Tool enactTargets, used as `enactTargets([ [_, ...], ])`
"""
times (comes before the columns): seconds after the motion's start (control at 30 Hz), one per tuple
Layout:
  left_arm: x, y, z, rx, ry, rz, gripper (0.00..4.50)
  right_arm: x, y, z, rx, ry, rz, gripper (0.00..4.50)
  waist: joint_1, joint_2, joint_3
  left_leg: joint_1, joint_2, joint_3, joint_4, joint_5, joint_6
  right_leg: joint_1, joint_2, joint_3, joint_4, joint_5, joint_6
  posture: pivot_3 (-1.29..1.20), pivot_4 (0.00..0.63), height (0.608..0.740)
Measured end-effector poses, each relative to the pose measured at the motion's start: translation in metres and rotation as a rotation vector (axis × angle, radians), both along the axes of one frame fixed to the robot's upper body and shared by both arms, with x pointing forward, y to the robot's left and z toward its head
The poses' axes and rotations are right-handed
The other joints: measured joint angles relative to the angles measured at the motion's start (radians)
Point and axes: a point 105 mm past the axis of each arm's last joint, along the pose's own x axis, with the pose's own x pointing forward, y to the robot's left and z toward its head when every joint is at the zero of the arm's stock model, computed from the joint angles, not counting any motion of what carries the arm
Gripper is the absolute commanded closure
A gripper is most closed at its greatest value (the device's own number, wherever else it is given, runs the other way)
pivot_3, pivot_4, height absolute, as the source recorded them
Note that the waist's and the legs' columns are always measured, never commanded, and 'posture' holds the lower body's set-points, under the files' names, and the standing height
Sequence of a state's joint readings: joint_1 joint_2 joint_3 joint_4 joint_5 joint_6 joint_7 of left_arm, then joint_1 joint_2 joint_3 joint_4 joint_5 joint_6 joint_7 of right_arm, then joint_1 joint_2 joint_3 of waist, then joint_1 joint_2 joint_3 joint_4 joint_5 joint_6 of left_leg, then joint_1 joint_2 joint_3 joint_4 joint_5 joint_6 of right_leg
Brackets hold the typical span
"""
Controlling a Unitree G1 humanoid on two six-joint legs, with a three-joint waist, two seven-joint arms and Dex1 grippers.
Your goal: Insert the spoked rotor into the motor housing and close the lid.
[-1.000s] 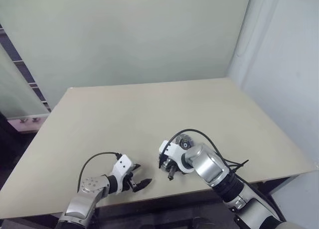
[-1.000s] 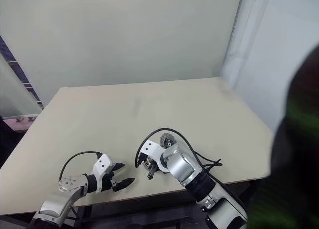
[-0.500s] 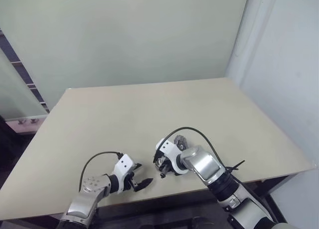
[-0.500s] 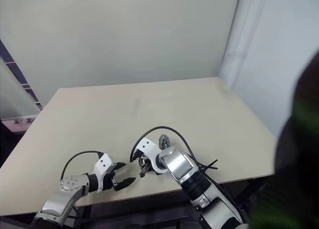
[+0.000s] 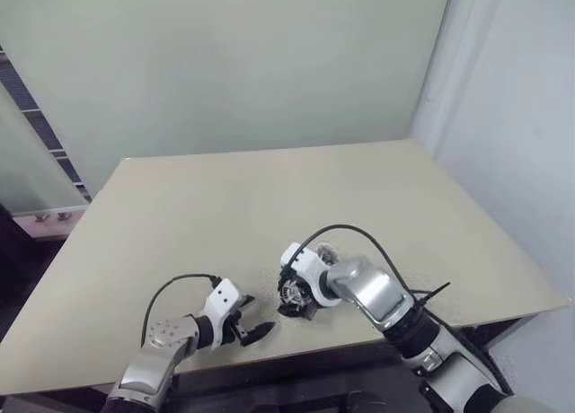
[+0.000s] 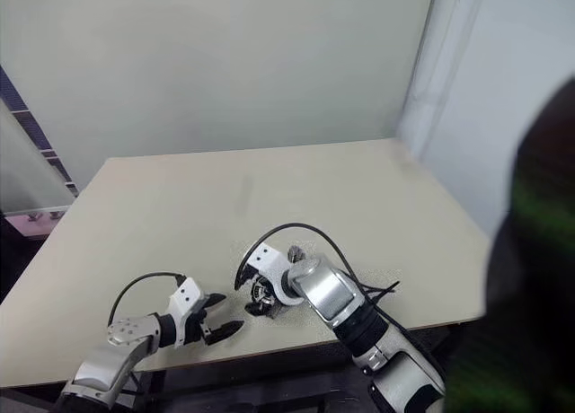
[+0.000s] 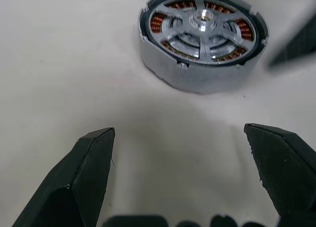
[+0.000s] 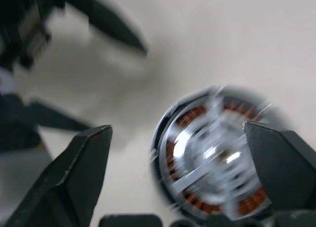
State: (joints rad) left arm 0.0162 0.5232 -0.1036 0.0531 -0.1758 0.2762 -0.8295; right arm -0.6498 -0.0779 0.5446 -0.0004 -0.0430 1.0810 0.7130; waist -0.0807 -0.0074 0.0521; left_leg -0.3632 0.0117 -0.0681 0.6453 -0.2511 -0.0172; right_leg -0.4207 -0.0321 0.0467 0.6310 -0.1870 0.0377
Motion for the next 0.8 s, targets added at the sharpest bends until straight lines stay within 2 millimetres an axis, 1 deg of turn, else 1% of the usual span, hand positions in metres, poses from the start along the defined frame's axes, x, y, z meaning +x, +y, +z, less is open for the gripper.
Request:
enactTargets([
  [0.07, 0.002, 0.0, 0.001, 0.0, -0.003, 0.0, 0.0, 0.008, 0.0, 0.019, 0.044, -0.073, -0.007, 0.03, 0.0, 0.0, 0.0, 0.0, 0.0, 0.0, 0.0, 0.0, 0.0, 0.0, 0.0, 0.0, 0.0, 0.0, 0.0, 0.0, 0.0, 0.74],
  [0.1, 0.002, 0.0, 0.002, 0.0, -0.005, 0.002, 0.0, 0.015, -0.003, 0.031, 0.062, -0.141, -0.017, 0.03, 0.001, 0.0, 0.0, 0.0, 0.0, 0.0, 0.0, 0.0, 0.0, 0.0, 0.0, 0.0, 0.0, 0.0, 0.0, 0.0, 0.0, 0.74],
  [0.17, 0.003, 0.0, 0.003, 0.0, -0.008, 0.005, 0.0, 0.03, -0.015, 0.047, 0.054, -0.253, -0.049, 0.03, 0.005, 0.0, 0.0, -0.001, 0.0, 0.0, 0.0, 0.0, 0.0, 0.0, 0.0, 0.0, -0.002, 0.0, 0.0, 0.0, 0.0, 0.74],
  [0.2, 0.003, 0.0, 0.004, -0.001, -0.008, 0.008, 0.0, 0.039, -0.027, 0.054, 0.037, -0.314, -0.082, 0.03, 0.007, 0.0, 0.0, -0.001, -0.001, 0.0, 0.0, 0.0, 0.0, 0.0, 0.0, 0.0, -0.003, 0.0, 0.0, 0.0, 0.0, 0.74],
  [0.23, 0.003, 0.001, 0.004, -0.001, -0.009, 0.013, 0.0, 0.049, -0.043, 0.061, 0.007, -0.373, -0.129, 0.03, 0.01, 0.0, 0.0, -0.002, -0.001, 0.0, 0.0, 0.0, 0.0, 0.0, -0.001, 0.0, -0.005, 0.0, 0.0, 0.0, 0.0, 0.74],
  [0.37, 0.003, 0.001, 0.005, -0.002, -0.012, 0.016, 0.0, 0.071, -0.096, 0.069, -0.144, -0.497, -0.242, 0.03, 0.009, 0.0, 0.0, -0.004, -0.001, 0.001, -0.001, 0.0, 0.0, -0.001, -0.001, 0.001, -0.005, 0.0, 0.0, 0.0, 0.0, 0.74],
  [0.47, 0.002, 0.001, 0.005, -0.002, -0.01, 0.017, 0.0, 0.077, -0.119, 0.069, -0.224, -0.523, -0.278, 0.03, 0.006, 0.0, 0.0, -0.003, -0.001, 0.001, -0.002, 0.0, 0.0, -0.002, -0.001, 0.001, -0.004, 0.0, 0.0, 0.0, 0.0, 0.74],
  [0.5, 0.002, 0.001, 0.005, -0.003, -0.011, 0.016, 0.0, 0.079, -0.127, 0.066, -0.255, -0.523, -0.286, 0.03, 0.005, 0.0, 0.0, -0.003, -0.001, 0.001, -0.002, 0.0, 0.0, -0.002, -0.001, 0.001, -0.004, 0.0, 0.0, 0.0, 0.0, 0.74],
  [0.57, 0.002, 0.0, 0.005, -0.004, -0.012, 0.014, 0.0, 0.076, -0.134, 0.057, -0.299, -0.501, -0.275, 0.03, 0.006, 0.0, 0.0, -0.003, 0.0, 0.001, -0.002, 0.0, 0.0, -0.002, 0.0, 0.001, -0.004, 0.0, 0.0, 0.0, 0.0, 0.74],
  [0.63, 0.001, 0.001, 0.005, -0.003, -0.012, 0.014, 0.0, 0.071, -0.133, 0.044, -0.32, -0.459, -0.247, 0.03, 0.006, 0.0, 0.0, -0.003, 0.0, 0.002, -0.002, 0.0, 0.0, -0.002, 0.0, 0.001, -0.004, 0.0, 0.0, 0.0, 0.0, 0.74],
  [0.7, 0.001, 0.0, 0.006, -0.001, -0.014, 0.012, 0.0, 0.062, -0.128, 0.031, -0.317, -0.396, -0.216, 0.03, 0.006, 0.0, 0.0, -0.003, 0.0, 0.002, -0.001, 0.0, 0.001, -0.001, 0.0, 0.001, -0.004, 0.0, 0.0, 0.0, 0.0, 0.74],
  [0.73, 0.001, 0.001, 0.006, 0.001, -0.015, 0.011, 0.0, 0.056, -0.123, 0.025, -0.303, -0.361, -0.199, 0.03, 0.006, 0.0, 0.0, -0.003, 0.0, 0.002, -0.001, 0.0, 0.001, -0.001, 0.0, 0.001, -0.004, 0.0, 0.0, 0.0, 0.0, 0.74],
  [0.8, 0.002, 0.002, 0.007, 0.008, -0.015, 0.011, 0.0, 0.042, -0.105, 0.014, -0.238, -0.278, -0.162, 0.03, 0.005, 0.0, 0.0, -0.003, 0.0, 0.002, -0.001, 0.0, 0.001, -0.001, 0.0, 0.001, -0.004, 0.0, 0.0, 0.0, 0.0, 0.74],
])
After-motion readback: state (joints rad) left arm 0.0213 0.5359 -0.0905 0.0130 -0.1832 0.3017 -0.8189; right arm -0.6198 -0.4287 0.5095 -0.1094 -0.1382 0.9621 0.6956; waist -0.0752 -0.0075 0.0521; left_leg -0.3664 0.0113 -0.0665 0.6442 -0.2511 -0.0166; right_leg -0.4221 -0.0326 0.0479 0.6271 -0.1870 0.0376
